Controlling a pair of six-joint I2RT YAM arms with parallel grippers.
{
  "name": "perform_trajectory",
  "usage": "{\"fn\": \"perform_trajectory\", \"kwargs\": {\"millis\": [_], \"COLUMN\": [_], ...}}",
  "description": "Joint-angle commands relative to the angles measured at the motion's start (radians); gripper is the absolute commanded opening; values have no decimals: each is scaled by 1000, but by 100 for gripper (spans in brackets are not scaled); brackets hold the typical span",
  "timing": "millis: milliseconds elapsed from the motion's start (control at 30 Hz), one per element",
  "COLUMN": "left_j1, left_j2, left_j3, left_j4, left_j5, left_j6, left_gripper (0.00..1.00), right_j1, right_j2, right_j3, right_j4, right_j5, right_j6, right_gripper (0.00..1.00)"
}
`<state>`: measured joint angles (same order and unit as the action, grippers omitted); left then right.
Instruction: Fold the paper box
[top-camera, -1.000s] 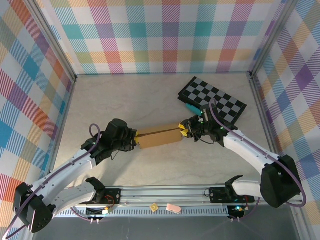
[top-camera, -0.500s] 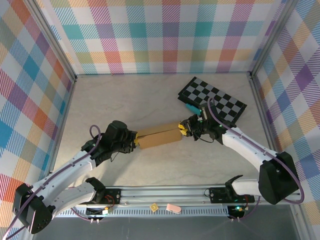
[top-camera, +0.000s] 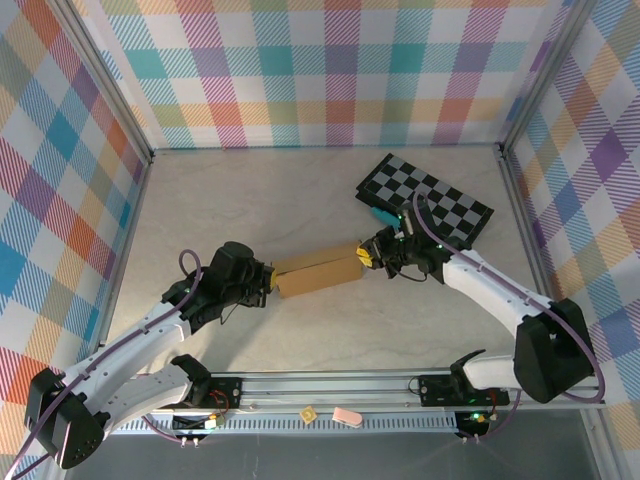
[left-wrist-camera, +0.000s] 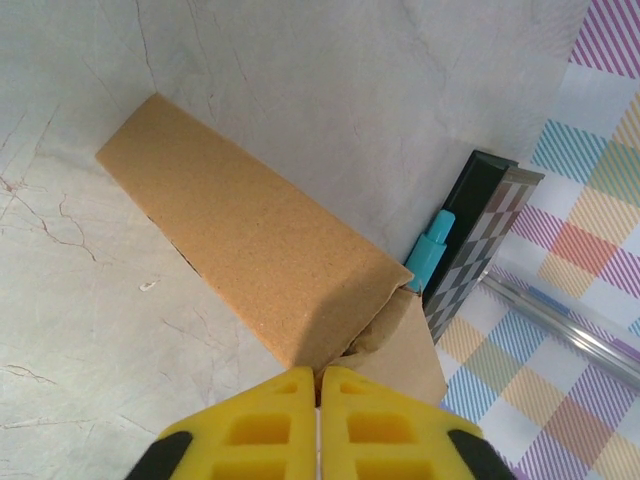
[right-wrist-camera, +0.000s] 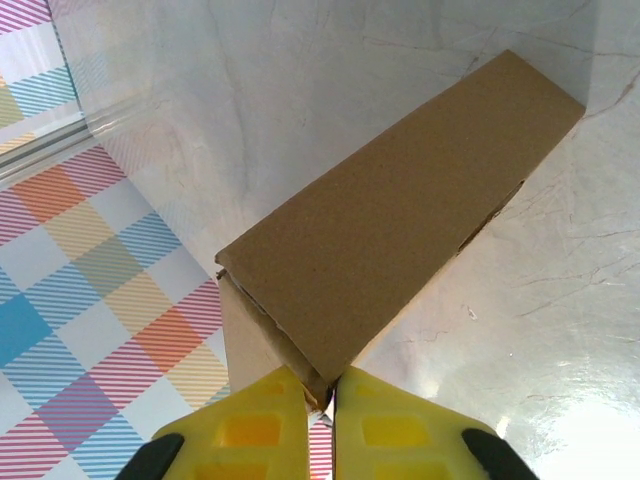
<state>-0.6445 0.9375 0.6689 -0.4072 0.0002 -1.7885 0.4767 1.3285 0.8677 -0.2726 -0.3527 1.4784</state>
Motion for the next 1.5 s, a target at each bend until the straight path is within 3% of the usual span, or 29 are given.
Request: {"fn": "perform_trajectory", "kwargs": {"millis": [0, 133, 333, 467, 567, 833, 1033, 1233, 1333, 1467], "left_j1": [-3, 4, 8, 9, 9, 23, 48, 50, 51, 51], "left_j2": [24, 29, 49, 50, 55, 68, 109, 101, 81, 47], "left_j3": [-49, 1, 131, 177, 168, 201, 341, 415, 417, 394], "left_j4": [-126, -130, -213, -243, -225, -216, -309, -353, -300, -185], "left_j5": [31, 24, 11, 0, 11, 5, -54, -109, -30, 198], "left_j6": [11, 68, 162, 205, 202, 263, 562, 951, 1110, 1304], "left_gripper": [13, 24, 36, 45, 46, 46, 47, 47, 46, 44], "right_j1": [-7, -6, -7, 2, 27, 146, 229, 240, 241, 241], "right_j2": [71, 58, 50, 9, 1, 55, 133, 234, 273, 328], "right_j3": [-29, -11, 91, 155, 212, 305, 336, 431, 467, 521], "right_j4": [-202, -216, -311, -357, -424, -442, -401, -424, -460, -507], "right_j5": [60, 71, 98, 137, 170, 201, 204, 212, 222, 244], "right_j6": [-18, -29, -105, -116, -111, 48, 274, 346, 361, 354], "right_gripper": [10, 14, 35, 55, 64, 75, 81, 83, 82, 79]}}
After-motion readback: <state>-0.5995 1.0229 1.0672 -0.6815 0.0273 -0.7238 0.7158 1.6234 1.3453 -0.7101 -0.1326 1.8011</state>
